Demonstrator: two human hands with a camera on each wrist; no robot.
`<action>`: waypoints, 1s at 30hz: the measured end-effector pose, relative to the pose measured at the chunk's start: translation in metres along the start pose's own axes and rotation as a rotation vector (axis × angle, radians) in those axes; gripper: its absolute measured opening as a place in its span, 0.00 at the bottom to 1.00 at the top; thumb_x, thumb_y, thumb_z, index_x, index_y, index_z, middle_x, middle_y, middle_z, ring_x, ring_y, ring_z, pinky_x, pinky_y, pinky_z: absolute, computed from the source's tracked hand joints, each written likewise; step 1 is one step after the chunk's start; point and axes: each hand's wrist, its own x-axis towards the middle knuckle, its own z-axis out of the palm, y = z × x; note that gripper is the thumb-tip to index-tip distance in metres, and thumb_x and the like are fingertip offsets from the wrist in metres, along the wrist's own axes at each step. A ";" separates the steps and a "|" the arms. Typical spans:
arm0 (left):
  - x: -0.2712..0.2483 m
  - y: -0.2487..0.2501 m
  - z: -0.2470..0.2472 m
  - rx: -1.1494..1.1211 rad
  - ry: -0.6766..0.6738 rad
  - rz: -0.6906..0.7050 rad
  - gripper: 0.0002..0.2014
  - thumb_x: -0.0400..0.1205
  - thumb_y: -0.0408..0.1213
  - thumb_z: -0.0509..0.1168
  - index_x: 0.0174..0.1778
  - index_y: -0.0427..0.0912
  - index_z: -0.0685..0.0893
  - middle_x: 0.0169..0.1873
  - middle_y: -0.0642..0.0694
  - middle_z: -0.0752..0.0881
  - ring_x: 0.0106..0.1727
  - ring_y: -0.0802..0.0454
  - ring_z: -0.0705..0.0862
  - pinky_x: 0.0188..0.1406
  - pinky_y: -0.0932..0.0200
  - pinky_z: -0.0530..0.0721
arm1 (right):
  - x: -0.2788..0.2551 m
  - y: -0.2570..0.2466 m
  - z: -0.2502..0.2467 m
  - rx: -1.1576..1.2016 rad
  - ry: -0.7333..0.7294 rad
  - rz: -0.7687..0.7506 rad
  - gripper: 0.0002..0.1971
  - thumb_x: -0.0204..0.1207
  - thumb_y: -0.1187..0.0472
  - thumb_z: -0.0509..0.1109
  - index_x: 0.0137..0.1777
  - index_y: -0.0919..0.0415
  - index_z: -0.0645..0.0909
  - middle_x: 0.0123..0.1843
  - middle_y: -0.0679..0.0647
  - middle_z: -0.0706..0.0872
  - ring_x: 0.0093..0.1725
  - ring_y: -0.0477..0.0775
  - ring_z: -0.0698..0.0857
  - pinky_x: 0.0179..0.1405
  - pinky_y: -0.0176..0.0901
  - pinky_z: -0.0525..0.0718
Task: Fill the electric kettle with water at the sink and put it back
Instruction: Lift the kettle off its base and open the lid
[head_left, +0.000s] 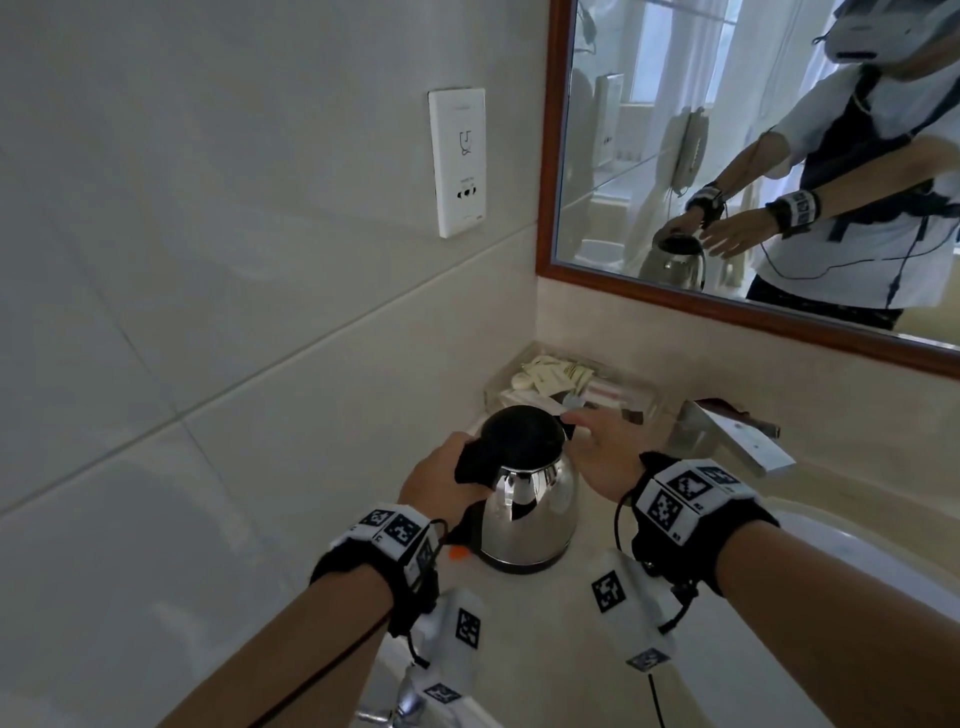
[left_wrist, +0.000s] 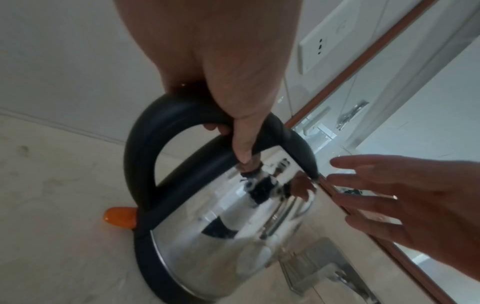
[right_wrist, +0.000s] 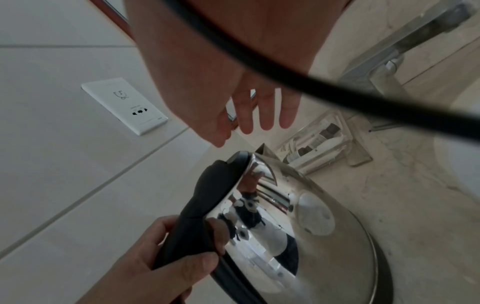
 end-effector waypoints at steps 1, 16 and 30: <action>0.002 -0.002 -0.001 0.008 0.006 0.012 0.23 0.71 0.42 0.68 0.63 0.49 0.77 0.55 0.45 0.85 0.57 0.43 0.83 0.60 0.47 0.80 | 0.002 0.000 0.004 0.003 -0.007 -0.012 0.17 0.75 0.61 0.63 0.64 0.59 0.81 0.64 0.56 0.83 0.64 0.59 0.80 0.65 0.51 0.79; 0.018 0.031 -0.003 0.076 0.012 -0.154 0.54 0.51 0.84 0.47 0.59 0.44 0.77 0.55 0.44 0.84 0.54 0.44 0.84 0.58 0.45 0.81 | 0.010 -0.018 0.015 0.504 0.121 0.011 0.17 0.77 0.71 0.57 0.56 0.60 0.85 0.62 0.55 0.79 0.68 0.57 0.76 0.69 0.47 0.74; 0.026 0.059 -0.025 -0.220 -0.393 -0.219 0.50 0.72 0.74 0.47 0.79 0.36 0.67 0.74 0.35 0.76 0.72 0.42 0.76 0.78 0.54 0.66 | 0.001 -0.033 0.004 0.719 0.112 -0.030 0.25 0.79 0.72 0.54 0.74 0.55 0.65 0.71 0.54 0.80 0.68 0.57 0.79 0.68 0.54 0.80</action>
